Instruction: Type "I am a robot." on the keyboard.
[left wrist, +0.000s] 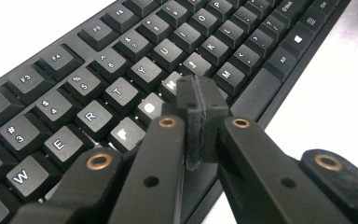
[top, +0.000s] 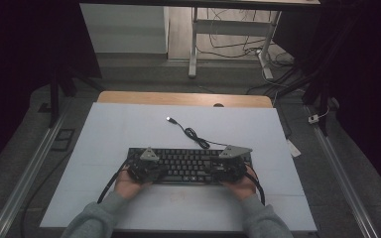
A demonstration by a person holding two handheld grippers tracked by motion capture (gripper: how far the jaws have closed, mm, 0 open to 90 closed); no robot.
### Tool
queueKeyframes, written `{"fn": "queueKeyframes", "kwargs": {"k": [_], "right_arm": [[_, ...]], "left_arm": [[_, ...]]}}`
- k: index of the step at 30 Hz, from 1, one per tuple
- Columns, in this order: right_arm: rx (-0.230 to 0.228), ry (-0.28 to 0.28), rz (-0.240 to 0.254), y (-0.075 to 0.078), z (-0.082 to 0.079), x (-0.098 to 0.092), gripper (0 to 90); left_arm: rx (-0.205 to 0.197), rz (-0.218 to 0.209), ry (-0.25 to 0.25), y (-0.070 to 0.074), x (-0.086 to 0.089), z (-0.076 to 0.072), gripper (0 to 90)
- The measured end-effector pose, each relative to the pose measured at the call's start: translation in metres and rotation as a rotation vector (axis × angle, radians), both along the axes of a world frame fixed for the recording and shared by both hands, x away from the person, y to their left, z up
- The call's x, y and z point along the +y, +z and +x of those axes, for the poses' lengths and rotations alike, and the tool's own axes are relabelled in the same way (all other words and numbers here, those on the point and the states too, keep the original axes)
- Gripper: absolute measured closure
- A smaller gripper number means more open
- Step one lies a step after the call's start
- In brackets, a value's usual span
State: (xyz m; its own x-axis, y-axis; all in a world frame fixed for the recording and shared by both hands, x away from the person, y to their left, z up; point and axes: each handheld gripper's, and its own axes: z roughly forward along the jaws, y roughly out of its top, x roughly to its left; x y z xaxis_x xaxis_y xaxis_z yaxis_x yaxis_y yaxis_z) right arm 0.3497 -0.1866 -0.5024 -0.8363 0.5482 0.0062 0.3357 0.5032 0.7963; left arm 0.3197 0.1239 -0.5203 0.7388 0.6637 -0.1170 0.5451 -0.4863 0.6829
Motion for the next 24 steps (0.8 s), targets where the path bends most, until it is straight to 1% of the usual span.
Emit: {"fn": "queueKeyframes", "kwargs": {"k": [4, 6, 7, 12, 17, 22, 24], "right_arm": [[-0.003, -0.001, 0.0, 0.0, 0.0, 0.0, 48.6], [-0.004, -0.003, 0.001, 0.0, 0.0, 0.0, 48.4], [-0.004, -0.003, 0.001, 0.0, 0.0, 0.0, 48.4], [-0.006, -0.003, 0.0, 0.0, -0.001, 0.001, 48.4], [-0.009, -0.003, 0.002, 0.001, 0.0, 0.0, 48.4], [-0.011, -0.006, 0.001, 0.001, -0.001, 0.0, 48.4], [-0.01, -0.001, 0.003, 0.001, -0.001, 0.0, 48.4]], "left_arm": [[0.0, -0.003, 0.0, -0.001, 0.0, 0.0, 88.4], [0.004, 0.009, 0.0, -0.002, -0.002, 0.001, 88.5], [-0.001, 0.007, -0.004, -0.003, -0.002, 0.001, 88.6], [-0.007, 0.003, 0.012, -0.001, 0.0, 0.0, 88.6], [-0.038, -0.045, 0.036, 0.01, 0.012, -0.003, 88.5], [-0.054, -0.085, 0.071, 0.019, 0.029, -0.008, 87.9], [-0.057, -0.103, 0.087, 0.021, 0.037, -0.009, 85.5]]}}
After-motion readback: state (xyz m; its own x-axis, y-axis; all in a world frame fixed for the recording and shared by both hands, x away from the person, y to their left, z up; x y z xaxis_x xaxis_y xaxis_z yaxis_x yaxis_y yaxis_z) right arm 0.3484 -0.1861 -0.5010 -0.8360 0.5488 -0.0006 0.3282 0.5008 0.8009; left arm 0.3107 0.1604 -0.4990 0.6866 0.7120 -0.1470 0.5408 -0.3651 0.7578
